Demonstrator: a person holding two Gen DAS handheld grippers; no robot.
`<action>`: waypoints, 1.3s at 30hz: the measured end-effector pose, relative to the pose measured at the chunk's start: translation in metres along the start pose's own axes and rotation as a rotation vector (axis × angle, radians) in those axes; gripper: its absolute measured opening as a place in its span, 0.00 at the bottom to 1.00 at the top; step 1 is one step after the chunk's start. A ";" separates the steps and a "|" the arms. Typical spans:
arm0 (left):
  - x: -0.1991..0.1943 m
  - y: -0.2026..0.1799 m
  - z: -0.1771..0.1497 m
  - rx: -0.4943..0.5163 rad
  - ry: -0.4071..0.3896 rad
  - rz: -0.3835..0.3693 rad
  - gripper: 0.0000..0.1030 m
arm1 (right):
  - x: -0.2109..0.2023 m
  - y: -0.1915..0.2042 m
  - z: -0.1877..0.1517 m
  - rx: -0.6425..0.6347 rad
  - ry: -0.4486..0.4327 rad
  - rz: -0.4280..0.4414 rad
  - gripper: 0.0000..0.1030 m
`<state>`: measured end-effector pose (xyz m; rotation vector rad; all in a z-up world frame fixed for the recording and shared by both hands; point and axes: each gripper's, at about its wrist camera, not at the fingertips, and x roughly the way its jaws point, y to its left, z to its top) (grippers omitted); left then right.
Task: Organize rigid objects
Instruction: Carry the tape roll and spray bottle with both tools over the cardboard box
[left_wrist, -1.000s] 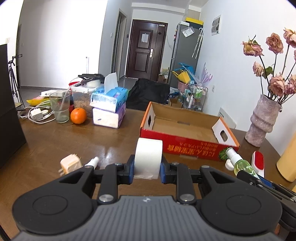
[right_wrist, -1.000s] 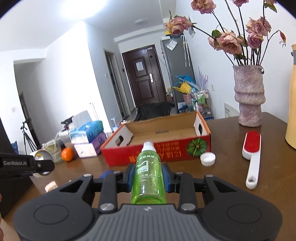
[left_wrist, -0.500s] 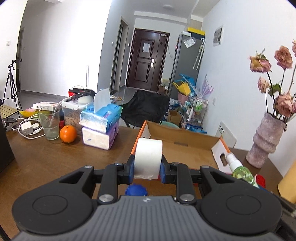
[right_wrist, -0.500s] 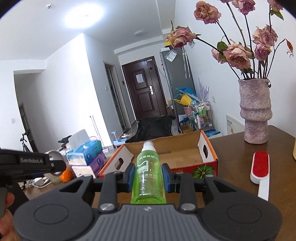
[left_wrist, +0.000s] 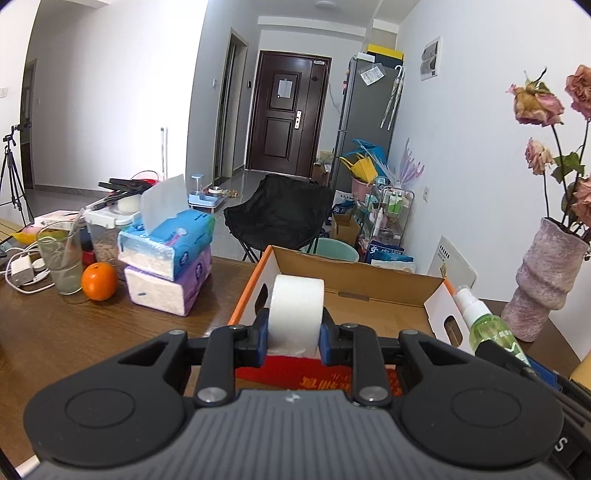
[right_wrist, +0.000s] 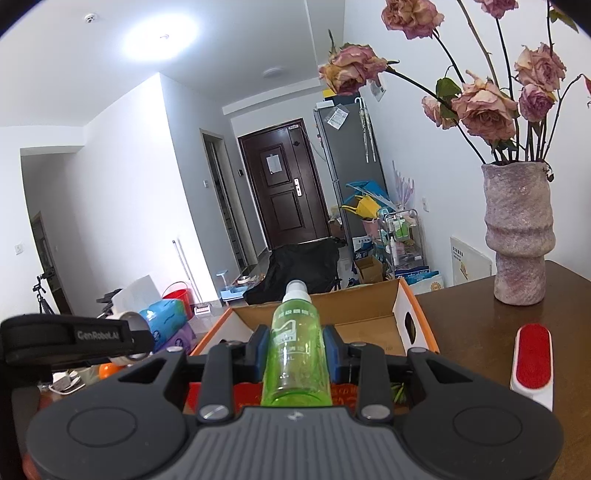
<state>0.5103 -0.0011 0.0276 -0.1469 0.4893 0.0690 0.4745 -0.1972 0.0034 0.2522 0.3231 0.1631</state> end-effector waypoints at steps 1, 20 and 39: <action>0.004 -0.001 0.001 0.001 0.002 0.002 0.25 | 0.004 -0.001 0.002 -0.002 -0.001 -0.001 0.29; 0.091 -0.017 0.018 0.060 0.036 0.046 0.25 | 0.080 -0.016 0.015 -0.050 0.034 -0.017 0.29; 0.145 -0.017 0.012 0.102 0.053 0.099 0.25 | 0.138 -0.015 0.008 -0.112 0.109 -0.057 0.29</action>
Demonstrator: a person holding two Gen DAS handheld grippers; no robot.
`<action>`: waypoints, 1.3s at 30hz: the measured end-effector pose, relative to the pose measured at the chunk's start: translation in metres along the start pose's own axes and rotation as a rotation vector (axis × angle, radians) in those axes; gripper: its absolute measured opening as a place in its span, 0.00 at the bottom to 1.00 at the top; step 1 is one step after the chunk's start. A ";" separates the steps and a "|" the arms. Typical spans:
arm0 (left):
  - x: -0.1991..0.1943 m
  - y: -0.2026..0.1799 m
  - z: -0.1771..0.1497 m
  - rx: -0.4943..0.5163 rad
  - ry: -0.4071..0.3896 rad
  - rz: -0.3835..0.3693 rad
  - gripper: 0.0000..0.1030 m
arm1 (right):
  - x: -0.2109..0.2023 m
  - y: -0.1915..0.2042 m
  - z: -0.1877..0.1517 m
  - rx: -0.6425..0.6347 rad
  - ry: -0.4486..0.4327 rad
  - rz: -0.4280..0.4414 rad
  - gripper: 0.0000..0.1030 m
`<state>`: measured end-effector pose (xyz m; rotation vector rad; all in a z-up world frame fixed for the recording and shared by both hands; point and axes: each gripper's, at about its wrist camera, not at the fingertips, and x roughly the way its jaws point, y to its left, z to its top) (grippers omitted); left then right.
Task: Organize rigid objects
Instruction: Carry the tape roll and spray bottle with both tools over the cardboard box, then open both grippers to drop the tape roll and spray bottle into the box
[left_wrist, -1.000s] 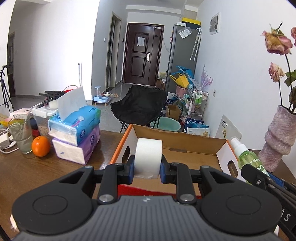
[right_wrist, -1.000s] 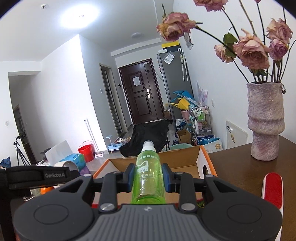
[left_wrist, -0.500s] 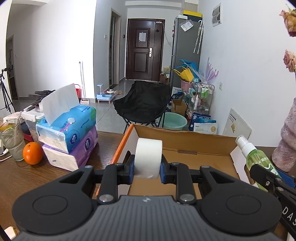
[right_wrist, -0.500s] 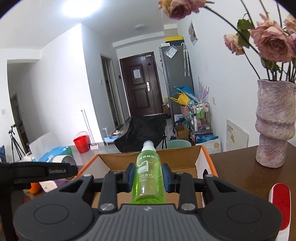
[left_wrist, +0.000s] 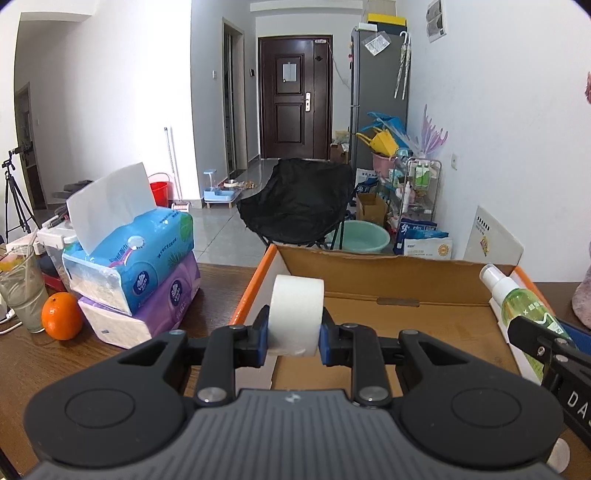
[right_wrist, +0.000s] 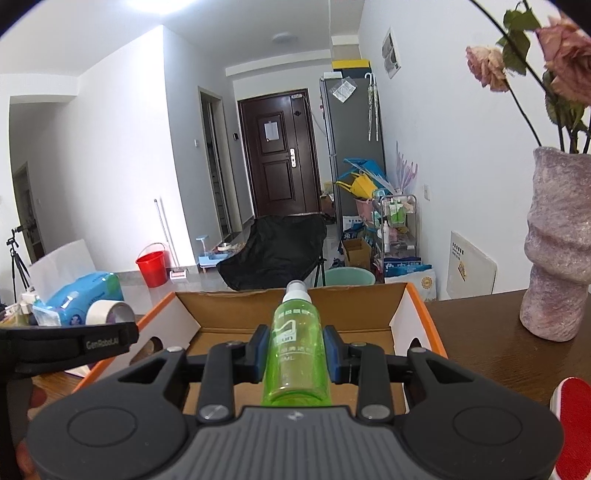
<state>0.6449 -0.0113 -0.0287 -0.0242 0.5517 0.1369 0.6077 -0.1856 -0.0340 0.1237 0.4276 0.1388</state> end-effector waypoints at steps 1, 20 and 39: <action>0.002 0.000 0.000 -0.001 0.003 -0.005 0.25 | 0.003 0.000 -0.001 0.000 0.008 -0.004 0.29; 0.015 0.003 -0.005 0.011 0.012 0.032 1.00 | 0.021 -0.009 -0.006 -0.021 0.061 -0.085 0.97; 0.002 0.010 -0.002 -0.017 0.025 0.034 1.00 | 0.007 -0.007 -0.001 -0.043 0.066 -0.072 1.00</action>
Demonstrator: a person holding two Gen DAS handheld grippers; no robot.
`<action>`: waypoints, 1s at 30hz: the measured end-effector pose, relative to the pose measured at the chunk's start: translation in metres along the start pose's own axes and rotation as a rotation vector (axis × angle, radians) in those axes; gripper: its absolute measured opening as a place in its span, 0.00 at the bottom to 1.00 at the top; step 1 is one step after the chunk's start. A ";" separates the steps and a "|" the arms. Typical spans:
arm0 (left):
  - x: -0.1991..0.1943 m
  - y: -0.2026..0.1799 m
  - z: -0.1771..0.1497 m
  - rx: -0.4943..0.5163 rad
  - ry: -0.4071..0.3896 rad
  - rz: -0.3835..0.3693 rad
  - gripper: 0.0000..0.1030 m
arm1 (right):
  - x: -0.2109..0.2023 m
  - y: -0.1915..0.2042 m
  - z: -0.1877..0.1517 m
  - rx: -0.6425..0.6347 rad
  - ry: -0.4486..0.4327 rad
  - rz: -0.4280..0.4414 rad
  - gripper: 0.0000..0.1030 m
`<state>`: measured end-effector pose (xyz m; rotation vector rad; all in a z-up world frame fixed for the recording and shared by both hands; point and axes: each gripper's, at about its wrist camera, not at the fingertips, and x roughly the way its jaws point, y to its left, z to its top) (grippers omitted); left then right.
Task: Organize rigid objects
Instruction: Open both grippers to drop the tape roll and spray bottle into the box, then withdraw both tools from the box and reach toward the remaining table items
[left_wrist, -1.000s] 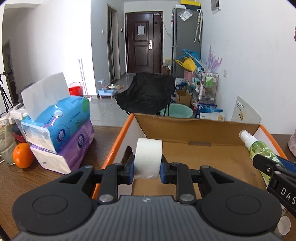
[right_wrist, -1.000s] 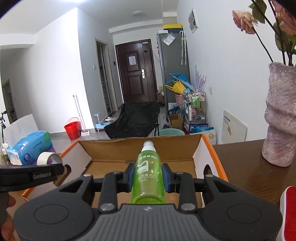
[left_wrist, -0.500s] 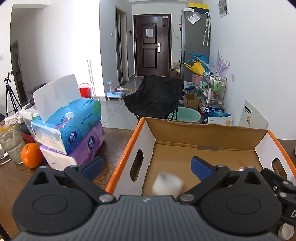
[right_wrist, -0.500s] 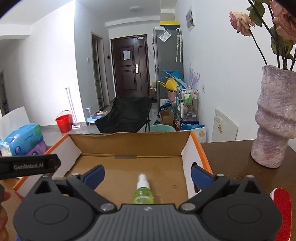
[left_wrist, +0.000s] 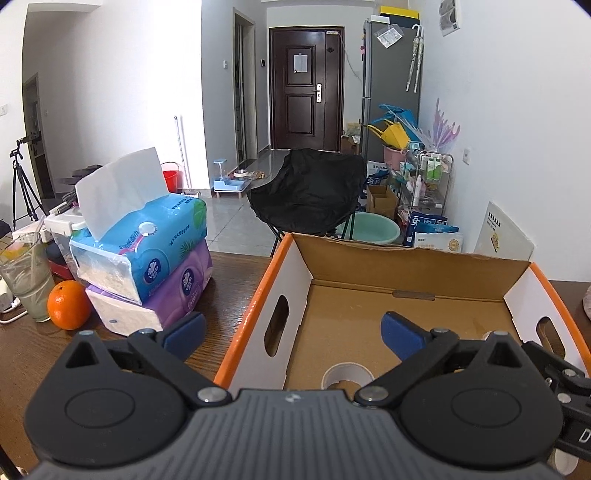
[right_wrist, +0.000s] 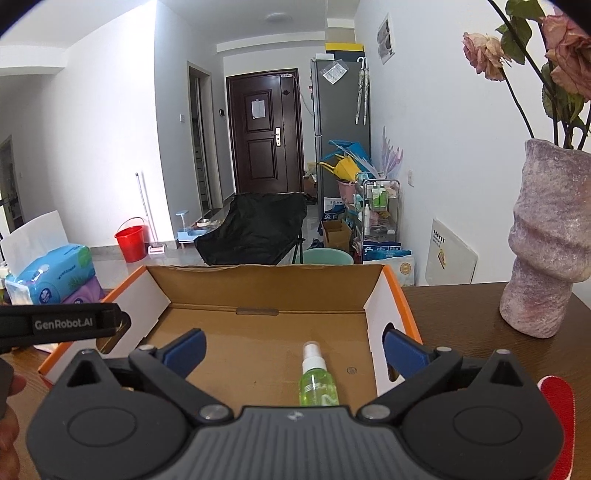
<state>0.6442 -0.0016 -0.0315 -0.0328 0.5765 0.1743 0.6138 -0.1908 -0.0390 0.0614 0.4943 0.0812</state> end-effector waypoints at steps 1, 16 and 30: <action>-0.002 0.001 0.000 -0.002 -0.003 0.005 1.00 | -0.002 0.000 0.000 -0.001 0.000 -0.001 1.00; -0.043 0.014 -0.007 0.008 -0.018 0.002 1.00 | -0.050 -0.001 -0.002 -0.031 -0.033 -0.003 1.00; -0.100 0.039 -0.027 -0.017 -0.032 -0.024 1.00 | -0.103 -0.009 -0.015 0.003 -0.056 -0.005 1.00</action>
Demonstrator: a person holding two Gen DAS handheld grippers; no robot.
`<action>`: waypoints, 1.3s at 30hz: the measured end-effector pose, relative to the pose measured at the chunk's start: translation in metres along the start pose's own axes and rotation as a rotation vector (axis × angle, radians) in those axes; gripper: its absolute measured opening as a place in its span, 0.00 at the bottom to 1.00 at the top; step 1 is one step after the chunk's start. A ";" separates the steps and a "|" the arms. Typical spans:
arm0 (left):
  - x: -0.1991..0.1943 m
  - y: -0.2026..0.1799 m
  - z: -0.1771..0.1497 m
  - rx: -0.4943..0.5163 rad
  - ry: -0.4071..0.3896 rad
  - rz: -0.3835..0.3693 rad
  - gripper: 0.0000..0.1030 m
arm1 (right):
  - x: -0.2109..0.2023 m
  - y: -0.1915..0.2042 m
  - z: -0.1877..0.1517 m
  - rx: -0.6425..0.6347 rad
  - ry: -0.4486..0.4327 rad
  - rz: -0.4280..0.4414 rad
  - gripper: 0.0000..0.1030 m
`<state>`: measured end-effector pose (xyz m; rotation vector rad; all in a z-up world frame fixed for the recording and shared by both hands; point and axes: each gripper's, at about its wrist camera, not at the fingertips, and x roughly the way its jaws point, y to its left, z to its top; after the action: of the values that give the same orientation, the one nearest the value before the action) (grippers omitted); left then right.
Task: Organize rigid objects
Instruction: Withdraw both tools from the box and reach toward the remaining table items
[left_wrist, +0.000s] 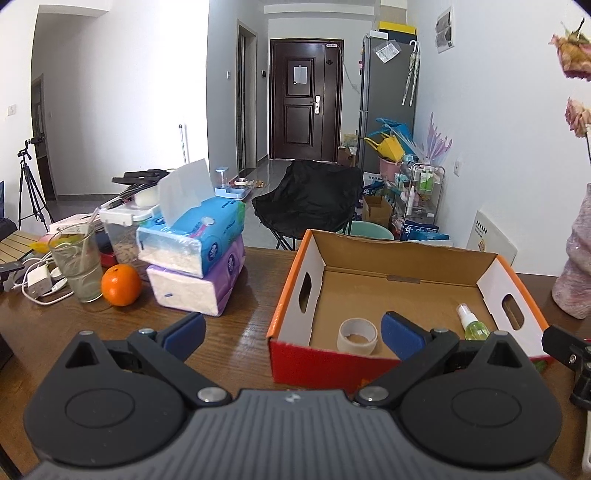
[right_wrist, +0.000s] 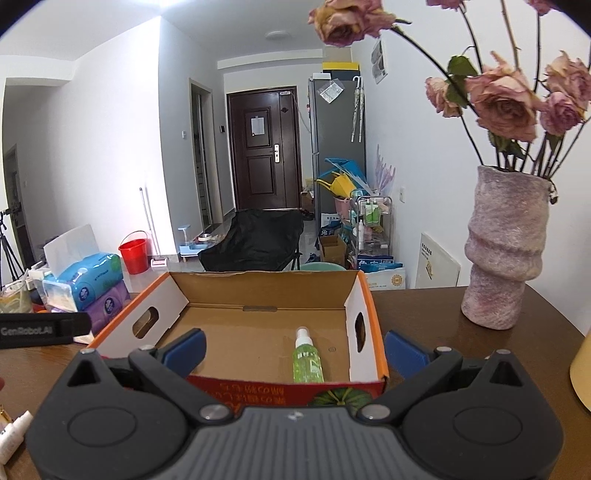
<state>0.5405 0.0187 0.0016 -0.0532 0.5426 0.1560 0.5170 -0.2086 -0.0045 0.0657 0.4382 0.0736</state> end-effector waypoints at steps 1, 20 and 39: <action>-0.004 0.002 -0.001 -0.001 0.001 -0.001 1.00 | -0.003 -0.001 -0.001 0.004 -0.001 -0.002 1.00; -0.067 0.036 -0.037 -0.004 0.035 0.007 1.00 | -0.075 0.008 -0.028 -0.005 0.004 -0.006 1.00; -0.134 0.058 -0.070 0.003 0.042 -0.005 1.00 | -0.139 0.016 -0.053 -0.014 0.000 -0.013 1.00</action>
<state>0.3827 0.0521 0.0106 -0.0552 0.5847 0.1492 0.3679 -0.2021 0.0077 0.0493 0.4379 0.0642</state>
